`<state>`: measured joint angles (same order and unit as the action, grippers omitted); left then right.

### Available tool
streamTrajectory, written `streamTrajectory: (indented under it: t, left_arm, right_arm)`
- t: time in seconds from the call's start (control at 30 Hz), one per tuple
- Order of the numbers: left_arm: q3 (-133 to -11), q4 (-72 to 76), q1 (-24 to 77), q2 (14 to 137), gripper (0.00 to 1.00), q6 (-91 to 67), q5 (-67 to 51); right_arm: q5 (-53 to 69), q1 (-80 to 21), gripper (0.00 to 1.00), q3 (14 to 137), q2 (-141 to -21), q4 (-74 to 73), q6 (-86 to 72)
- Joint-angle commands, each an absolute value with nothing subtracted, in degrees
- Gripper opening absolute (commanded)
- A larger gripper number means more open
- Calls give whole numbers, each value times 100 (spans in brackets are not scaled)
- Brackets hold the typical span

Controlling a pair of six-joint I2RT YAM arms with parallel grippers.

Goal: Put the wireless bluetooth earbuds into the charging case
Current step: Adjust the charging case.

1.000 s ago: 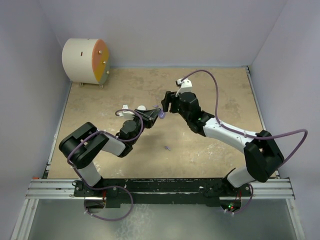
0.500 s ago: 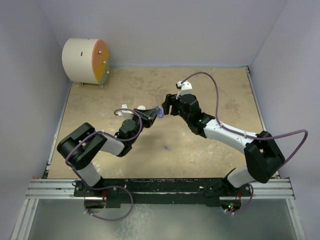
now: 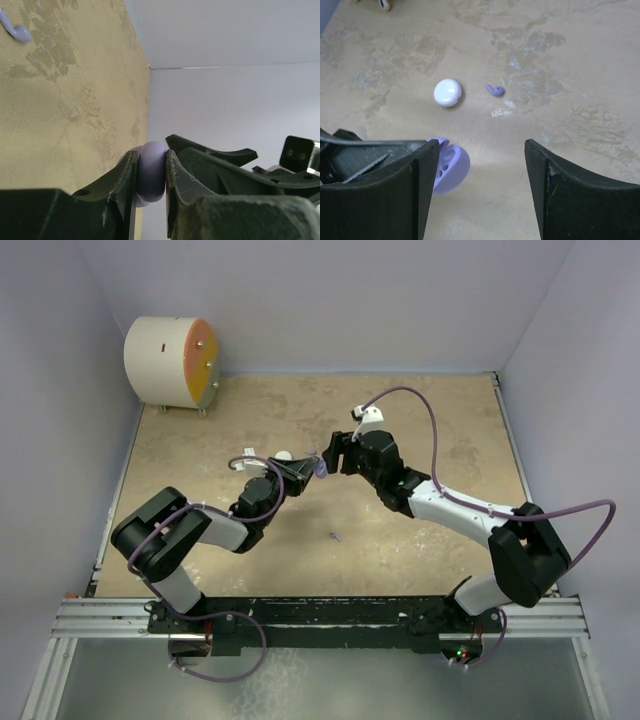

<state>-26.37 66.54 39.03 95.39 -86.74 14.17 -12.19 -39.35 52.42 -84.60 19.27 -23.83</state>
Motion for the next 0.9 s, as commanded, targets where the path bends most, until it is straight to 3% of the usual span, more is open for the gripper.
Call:
streamTrajectory:
  t: [0.0, 0.47, 0.87]
  left_arm:
    - [-2845, 6682, 3865, 9248, 0, -8431, 1473]
    - [-2824, 6757, 3847, 9123, 0, -8413, 1508]
    - [-2681, 7787, 3852, 9372, 0, -8543, 1423]
  right_arm:
    - [-750, -3924, 71, 5040, -8341, 2103, -2579]
    - [24, -3853, 70, 4662, -8311, 2673, -3142]
    - [786, -3391, 68, 4325, -8225, 3322, -3547]
